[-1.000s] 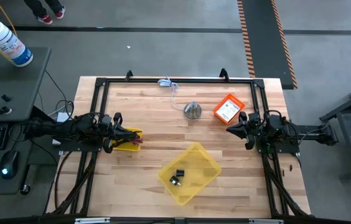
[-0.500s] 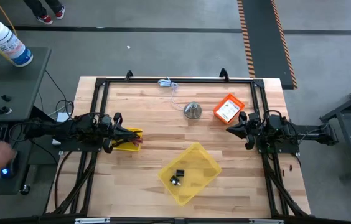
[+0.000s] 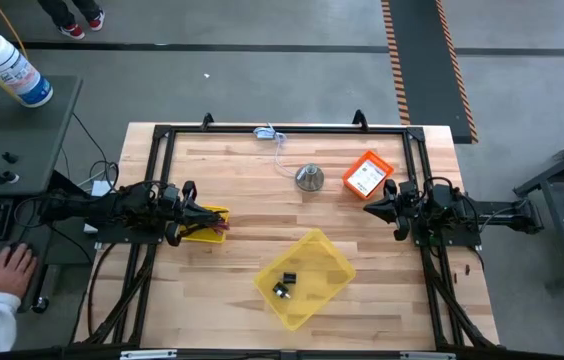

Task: Pick and place items into bin
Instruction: Return to Home Position

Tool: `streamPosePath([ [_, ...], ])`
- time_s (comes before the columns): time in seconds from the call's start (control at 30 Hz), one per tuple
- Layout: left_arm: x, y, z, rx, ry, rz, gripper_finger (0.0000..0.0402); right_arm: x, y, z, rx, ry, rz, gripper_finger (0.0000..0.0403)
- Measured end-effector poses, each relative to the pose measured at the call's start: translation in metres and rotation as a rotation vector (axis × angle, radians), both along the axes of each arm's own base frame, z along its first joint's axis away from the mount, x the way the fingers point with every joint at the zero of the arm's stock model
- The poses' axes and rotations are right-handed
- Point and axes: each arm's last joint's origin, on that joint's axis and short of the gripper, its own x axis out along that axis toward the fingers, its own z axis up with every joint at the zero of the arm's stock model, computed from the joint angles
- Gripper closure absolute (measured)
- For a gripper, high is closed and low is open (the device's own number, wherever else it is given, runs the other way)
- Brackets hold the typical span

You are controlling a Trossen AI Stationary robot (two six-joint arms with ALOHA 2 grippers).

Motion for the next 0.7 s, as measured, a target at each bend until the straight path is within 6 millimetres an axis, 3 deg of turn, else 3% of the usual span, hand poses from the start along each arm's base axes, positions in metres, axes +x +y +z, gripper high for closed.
streamPosePath([
  [0.7,0.0,0.0,0.0,0.0,0.0,0.0,0.0401,0.0,0.0,0.0001,0.0,0.0,0.0,0.0399],
])
